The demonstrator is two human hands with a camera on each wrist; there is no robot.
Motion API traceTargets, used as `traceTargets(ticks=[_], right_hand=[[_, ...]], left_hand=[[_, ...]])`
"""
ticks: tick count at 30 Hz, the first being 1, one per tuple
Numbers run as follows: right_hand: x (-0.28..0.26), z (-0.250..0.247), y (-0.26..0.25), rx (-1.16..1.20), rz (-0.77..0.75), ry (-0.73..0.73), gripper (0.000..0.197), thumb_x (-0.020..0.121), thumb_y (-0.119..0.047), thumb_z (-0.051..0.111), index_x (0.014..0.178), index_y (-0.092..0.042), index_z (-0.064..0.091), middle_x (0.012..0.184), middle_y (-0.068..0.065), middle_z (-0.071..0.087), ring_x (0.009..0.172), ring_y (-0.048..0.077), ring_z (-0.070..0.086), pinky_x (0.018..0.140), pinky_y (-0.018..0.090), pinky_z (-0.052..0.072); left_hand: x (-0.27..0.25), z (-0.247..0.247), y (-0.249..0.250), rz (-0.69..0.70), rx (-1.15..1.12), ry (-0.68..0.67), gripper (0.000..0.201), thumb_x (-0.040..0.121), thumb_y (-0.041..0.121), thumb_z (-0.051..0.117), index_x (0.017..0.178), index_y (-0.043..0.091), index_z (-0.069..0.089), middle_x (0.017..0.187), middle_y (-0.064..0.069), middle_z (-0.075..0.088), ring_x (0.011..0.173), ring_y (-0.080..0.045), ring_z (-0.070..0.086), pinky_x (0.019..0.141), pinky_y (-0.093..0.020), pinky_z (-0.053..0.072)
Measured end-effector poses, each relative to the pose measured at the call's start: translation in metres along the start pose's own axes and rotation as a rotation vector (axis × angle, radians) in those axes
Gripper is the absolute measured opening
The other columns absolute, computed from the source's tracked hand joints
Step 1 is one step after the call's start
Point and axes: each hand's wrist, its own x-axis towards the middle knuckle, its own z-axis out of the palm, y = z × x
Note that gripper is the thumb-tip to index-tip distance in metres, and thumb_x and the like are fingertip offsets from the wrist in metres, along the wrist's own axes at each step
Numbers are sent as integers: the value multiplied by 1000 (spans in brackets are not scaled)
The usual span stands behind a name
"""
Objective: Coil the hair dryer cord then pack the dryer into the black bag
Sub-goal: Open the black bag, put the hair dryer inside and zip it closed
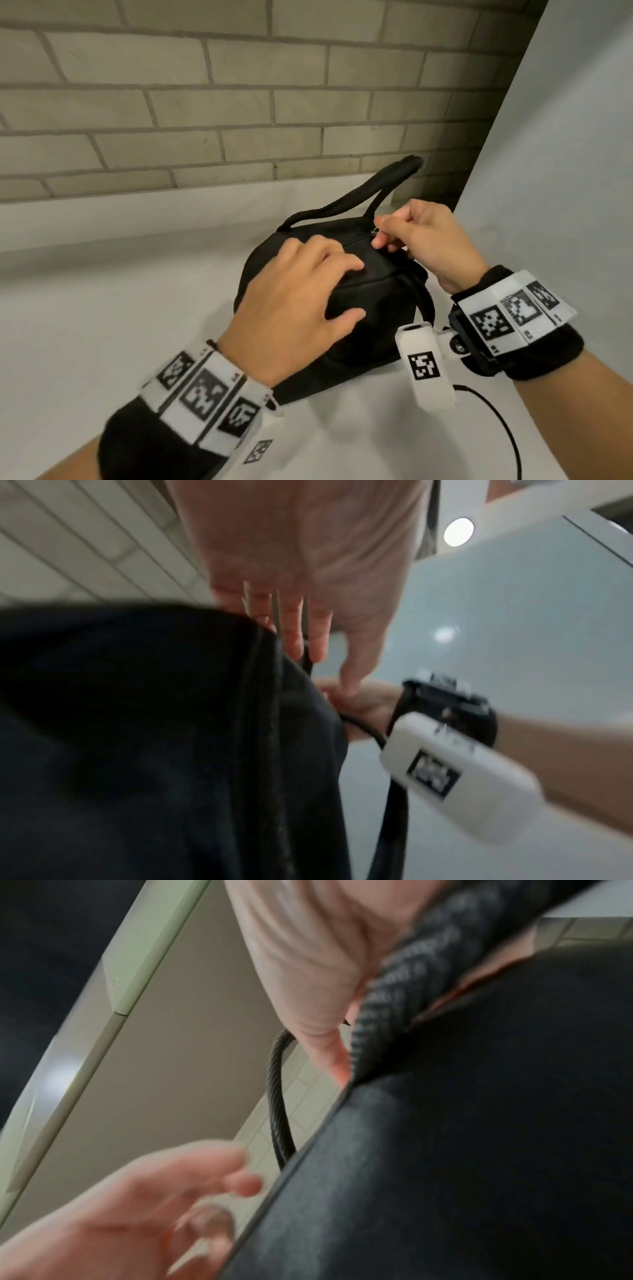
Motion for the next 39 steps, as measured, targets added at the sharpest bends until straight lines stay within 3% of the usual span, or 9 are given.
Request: traceTargets(ticks=[4,9,17,22,26,28,31,36,39], right_hand=[[-1,-4,3,-87,-41,-18,14,86,-19,57,75,-9,55,64,-4,67,65,10,55,69,23,47],[8,-17,13,-257,-34,12,19,82,-19,60,66,-19,51,66,-3,67,65,8,52,73,30,45],[16,-48,71,-27,242,112,15,83,-16,59,69,-12,57,61,-2,64,55,11,47,48,20,34],[5,-29,129,111,552,89,30,84,-3,46,57,-12,51,35,-7,52,46,14,38,50,26,19],[6,-17,155,187,599,40,27,87,4,39,65,-6,53,46,3,55,48,19,46,51,28,28],[10,-22,151,71,488,35,23,88,2,41,69,-8,50,47,1,59,46,16,49,45,23,35],[-2,-30,144,-181,93,98,21,84,-1,54,90,-20,45,101,9,60,69,21,56,69,30,50],[-53,-30,124,-642,-827,183,32,81,-33,53,110,-25,41,128,10,33,113,25,41,95,27,27],[-60,-16,99,-681,-1056,185,32,82,-50,53,110,-39,43,148,-4,14,136,12,18,103,38,23]], left_hand=[[26,20,9,55,100,-106,29,79,35,61,106,24,55,99,5,56,88,-15,54,50,-15,28],[31,27,6,37,16,-74,16,84,34,54,91,19,57,85,5,51,74,-14,49,47,-20,23],[25,24,-3,-143,-93,-8,8,84,33,54,85,25,54,65,18,37,57,-7,41,59,-24,39],[26,32,4,-153,-105,-63,9,85,35,52,85,27,54,67,18,38,57,-5,42,56,-13,30],[27,34,7,-140,-90,-69,11,85,37,51,87,27,55,76,16,41,64,-6,45,57,-14,31],[27,31,7,-140,-81,-61,11,84,38,53,86,28,57,74,14,41,61,-4,43,55,-14,30],[23,22,0,-139,-157,-87,15,77,44,57,87,32,58,76,15,46,70,2,44,63,-18,37],[-21,0,-28,-186,-315,6,27,71,48,53,97,39,55,94,19,53,92,1,49,82,-10,38],[-51,-5,-37,-291,-337,76,28,69,49,50,95,43,55,97,28,50,91,7,49,68,1,38]])
